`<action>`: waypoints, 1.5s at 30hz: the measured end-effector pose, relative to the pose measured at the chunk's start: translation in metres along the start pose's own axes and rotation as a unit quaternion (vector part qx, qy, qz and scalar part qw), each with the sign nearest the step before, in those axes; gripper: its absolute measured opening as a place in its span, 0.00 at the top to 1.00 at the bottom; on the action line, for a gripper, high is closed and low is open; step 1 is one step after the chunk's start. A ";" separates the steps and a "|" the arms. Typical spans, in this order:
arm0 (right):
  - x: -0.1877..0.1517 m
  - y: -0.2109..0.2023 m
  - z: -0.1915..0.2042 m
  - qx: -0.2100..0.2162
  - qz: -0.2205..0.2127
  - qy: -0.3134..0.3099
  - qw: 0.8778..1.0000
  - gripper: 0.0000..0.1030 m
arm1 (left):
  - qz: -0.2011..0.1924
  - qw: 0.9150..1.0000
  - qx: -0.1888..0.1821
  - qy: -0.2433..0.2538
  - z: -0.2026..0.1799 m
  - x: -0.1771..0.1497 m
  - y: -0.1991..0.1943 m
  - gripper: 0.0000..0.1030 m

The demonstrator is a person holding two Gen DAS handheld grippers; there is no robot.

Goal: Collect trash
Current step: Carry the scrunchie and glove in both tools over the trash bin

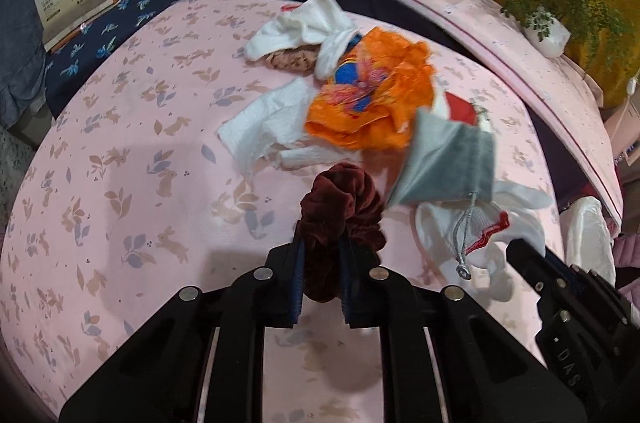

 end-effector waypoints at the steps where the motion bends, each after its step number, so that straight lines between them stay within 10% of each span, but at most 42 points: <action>1: 0.005 -0.006 -0.002 0.000 -0.008 0.003 1.000 0.91 | -0.004 1.000 -0.005 0.002 -0.005 0.002 -0.005 0.87; 21: 0.073 -0.125 -0.101 -0.056 -0.152 0.075 0.984 0.91 | -0.079 0.984 -0.118 0.107 -0.159 0.037 -0.083 0.87; 45: 0.016 -0.185 -0.273 -0.195 -0.166 0.185 0.949 0.91 | -0.038 0.944 -0.251 0.211 -0.348 -0.009 -0.093 0.86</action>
Point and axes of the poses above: each gripper's, at about its wrist camera, not at the fingertips, and y roughly the way its jaws point, z to its left, x to its top, the point moved 6 cm from there along y, roughly the way its jaws point, and after that the axes turned 15 degrees about -z, right-handed, at the moved point
